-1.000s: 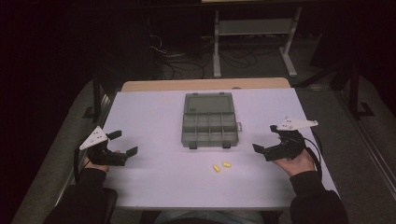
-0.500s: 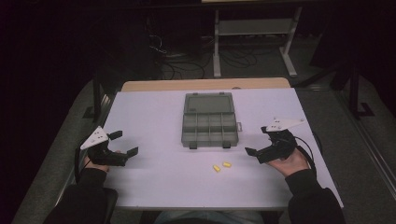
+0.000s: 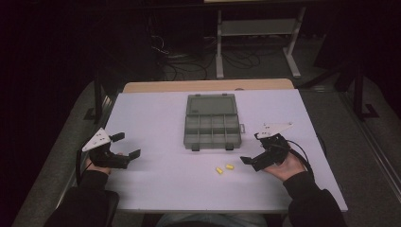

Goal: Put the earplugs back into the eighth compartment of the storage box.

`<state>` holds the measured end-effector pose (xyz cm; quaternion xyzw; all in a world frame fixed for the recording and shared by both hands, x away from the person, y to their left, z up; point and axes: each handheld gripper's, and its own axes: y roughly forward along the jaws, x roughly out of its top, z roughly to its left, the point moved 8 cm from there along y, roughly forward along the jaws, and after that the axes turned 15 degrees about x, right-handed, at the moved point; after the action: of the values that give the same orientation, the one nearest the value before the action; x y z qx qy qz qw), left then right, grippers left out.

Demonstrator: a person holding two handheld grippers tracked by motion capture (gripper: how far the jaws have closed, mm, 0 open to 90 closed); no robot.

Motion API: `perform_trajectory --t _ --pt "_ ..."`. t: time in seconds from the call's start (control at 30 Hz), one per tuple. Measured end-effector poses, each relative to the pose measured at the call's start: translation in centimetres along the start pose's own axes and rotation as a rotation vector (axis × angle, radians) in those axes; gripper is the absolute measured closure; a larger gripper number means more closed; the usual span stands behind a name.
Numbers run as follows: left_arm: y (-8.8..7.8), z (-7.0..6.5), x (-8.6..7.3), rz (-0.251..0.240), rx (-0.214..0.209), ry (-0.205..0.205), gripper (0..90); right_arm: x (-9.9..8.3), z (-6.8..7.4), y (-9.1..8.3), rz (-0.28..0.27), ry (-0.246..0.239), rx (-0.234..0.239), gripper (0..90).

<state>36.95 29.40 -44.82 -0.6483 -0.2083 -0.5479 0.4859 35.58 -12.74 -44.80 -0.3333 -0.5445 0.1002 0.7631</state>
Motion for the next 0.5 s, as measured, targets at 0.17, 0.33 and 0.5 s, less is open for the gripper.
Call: perform_trajectory --t 0.17,0.33,0.5 --pt "0.1 -0.1 -0.1 0.006 -0.005 0.004 0.0 0.1 0.6 0.7 0.020 -0.009 0.027 0.0" --pt "0.1 -0.1 -0.1 0.008 -0.007 0.007 0.0 0.1 1.3 1.7 0.053 -0.025 0.059 0.0" --pt "0.1 -0.2 -0.2 0.015 -0.011 0.009 0.0 0.3 2.1 2.5 0.071 -0.050 0.086 0.0"
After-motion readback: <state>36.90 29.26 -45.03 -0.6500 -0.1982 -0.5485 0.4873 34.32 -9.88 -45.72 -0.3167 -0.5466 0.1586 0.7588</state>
